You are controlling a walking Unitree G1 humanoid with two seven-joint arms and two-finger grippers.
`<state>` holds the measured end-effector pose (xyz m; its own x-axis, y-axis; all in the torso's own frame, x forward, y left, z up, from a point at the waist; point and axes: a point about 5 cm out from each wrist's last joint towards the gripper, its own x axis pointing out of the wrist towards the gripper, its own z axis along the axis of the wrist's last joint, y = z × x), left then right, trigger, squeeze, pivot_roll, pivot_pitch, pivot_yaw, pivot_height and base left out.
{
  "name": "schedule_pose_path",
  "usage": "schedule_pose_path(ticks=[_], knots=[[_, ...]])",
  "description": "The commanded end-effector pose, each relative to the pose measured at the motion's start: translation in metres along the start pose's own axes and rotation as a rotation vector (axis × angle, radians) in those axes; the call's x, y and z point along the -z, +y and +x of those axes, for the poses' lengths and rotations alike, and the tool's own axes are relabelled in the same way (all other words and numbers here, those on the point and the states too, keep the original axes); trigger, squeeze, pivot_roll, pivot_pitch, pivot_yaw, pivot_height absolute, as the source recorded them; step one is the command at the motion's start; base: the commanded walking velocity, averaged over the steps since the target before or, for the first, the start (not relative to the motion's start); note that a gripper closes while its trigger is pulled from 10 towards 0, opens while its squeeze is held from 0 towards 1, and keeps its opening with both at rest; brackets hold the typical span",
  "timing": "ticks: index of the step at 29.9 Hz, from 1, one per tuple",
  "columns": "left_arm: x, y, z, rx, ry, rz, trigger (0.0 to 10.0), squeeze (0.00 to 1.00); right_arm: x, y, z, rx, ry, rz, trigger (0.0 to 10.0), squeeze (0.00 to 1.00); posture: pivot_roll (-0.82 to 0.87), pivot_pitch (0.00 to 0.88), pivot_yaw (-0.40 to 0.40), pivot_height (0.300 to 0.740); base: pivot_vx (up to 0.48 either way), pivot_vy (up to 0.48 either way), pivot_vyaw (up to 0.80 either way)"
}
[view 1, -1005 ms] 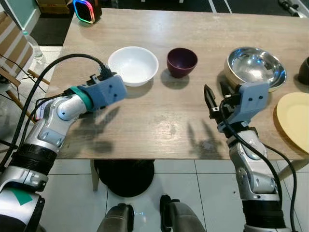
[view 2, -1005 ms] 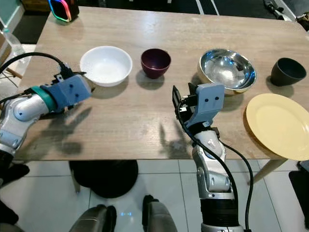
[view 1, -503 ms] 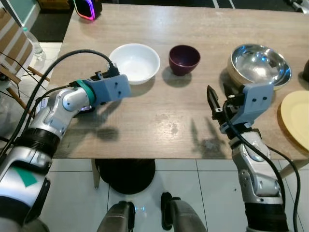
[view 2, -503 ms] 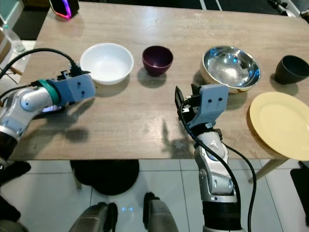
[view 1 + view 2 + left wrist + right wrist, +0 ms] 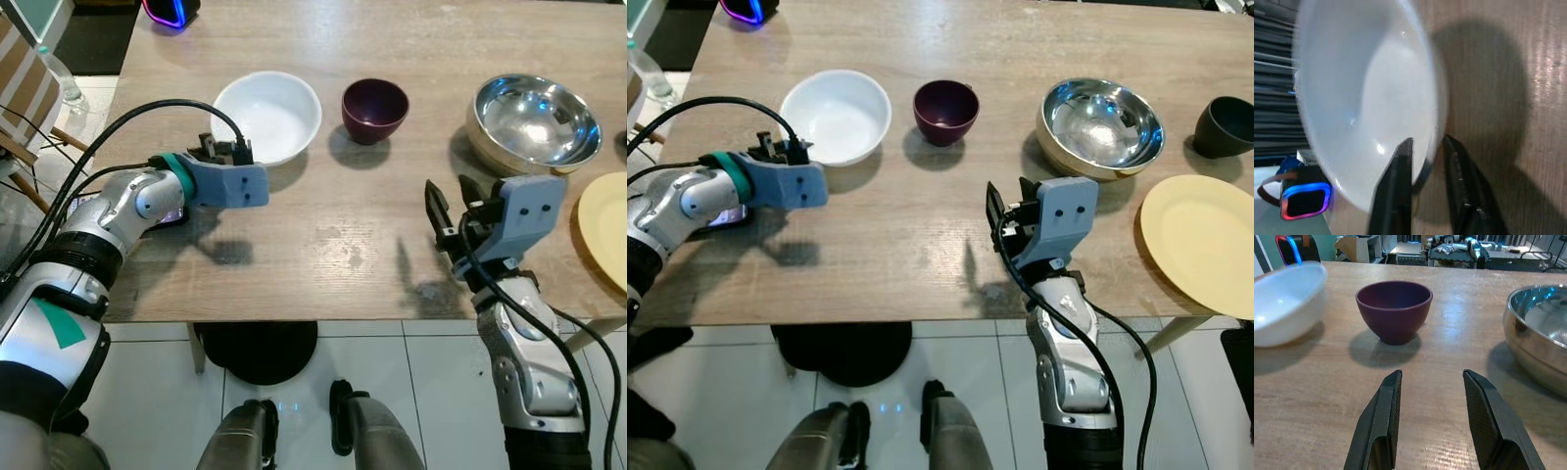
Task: Setting the table
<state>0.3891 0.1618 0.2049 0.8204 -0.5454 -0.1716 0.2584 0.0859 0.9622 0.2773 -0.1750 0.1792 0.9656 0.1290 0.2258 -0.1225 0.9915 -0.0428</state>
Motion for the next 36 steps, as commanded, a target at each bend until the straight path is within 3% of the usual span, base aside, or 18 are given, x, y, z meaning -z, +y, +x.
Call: schedule_pose_path(ticks=[1, 10, 17, 18, 21, 26, 29, 36], knots=[[-0.001, -0.008, 0.001, 0.035, -0.006, 0.021, 0.0, 0.00, 0.001, -0.001, -0.004, 0.013, 0.011, 0.005, 10.0, 0.00, -0.08, 0.209, 0.072, 0.740, 0.000, 0.000, 0.00], [-0.008, 0.001, 0.006, -0.025, -0.058, 0.074, 0.0, 0.00, -0.001, -0.002, -0.003, 0.017, 0.012, 0.004, 10.0, 0.00, -0.07, 0.198, 0.068, 0.740, 0.000, 0.000, 0.00], [-0.020, 0.010, 0.007, -0.070, -0.151, 0.147, 0.0, 0.00, -0.005, 0.001, 0.002, 0.005, -0.006, 0.020, 10.0, 0.00, -0.05, 0.186, 0.066, 0.740, 0.000, 0.000, 0.00], [-0.028, 0.015, 0.007, -0.077, -0.205, 0.170, 10.0, 0.00, -0.009, 0.006, 0.004, -0.026, -0.022, 0.044, 10.0, 0.00, -0.04, 0.179, 0.067, 0.740, 0.000, 0.000, 0.00], [-0.050, 0.023, 0.008, -0.069, -0.337, 0.198, 10.0, 0.00, -0.024, 0.023, 0.007, -0.134, -0.078, 0.118, 10.0, 0.00, -0.04, 0.167, 0.069, 0.740, 0.000, 0.000, 0.00], [-0.066, 0.024, 0.007, -0.046, -0.432, 0.212, 10.0, 0.00, -0.038, 0.036, 0.008, -0.209, -0.119, 0.167, 10.0, 0.00, -0.03, 0.154, 0.068, 0.740, 0.000, 0.000, 0.00], [-0.087, 0.020, 0.010, -0.018, -0.529, 0.265, 10.0, 0.00, -0.054, 0.048, 0.014, -0.251, -0.159, 0.310, 10.0, 0.00, -0.02, 0.130, 0.065, 0.740, 0.000, 0.000, 0.00], [-0.094, 0.017, 0.018, -0.030, -0.529, 0.280, 10.0, 0.00, -0.053, 0.050, 0.025, -0.202, -0.132, 0.359, 10.0, 0.00, -0.03, 0.108, 0.066, 0.740, 0.000, 0.000, 0.00]])
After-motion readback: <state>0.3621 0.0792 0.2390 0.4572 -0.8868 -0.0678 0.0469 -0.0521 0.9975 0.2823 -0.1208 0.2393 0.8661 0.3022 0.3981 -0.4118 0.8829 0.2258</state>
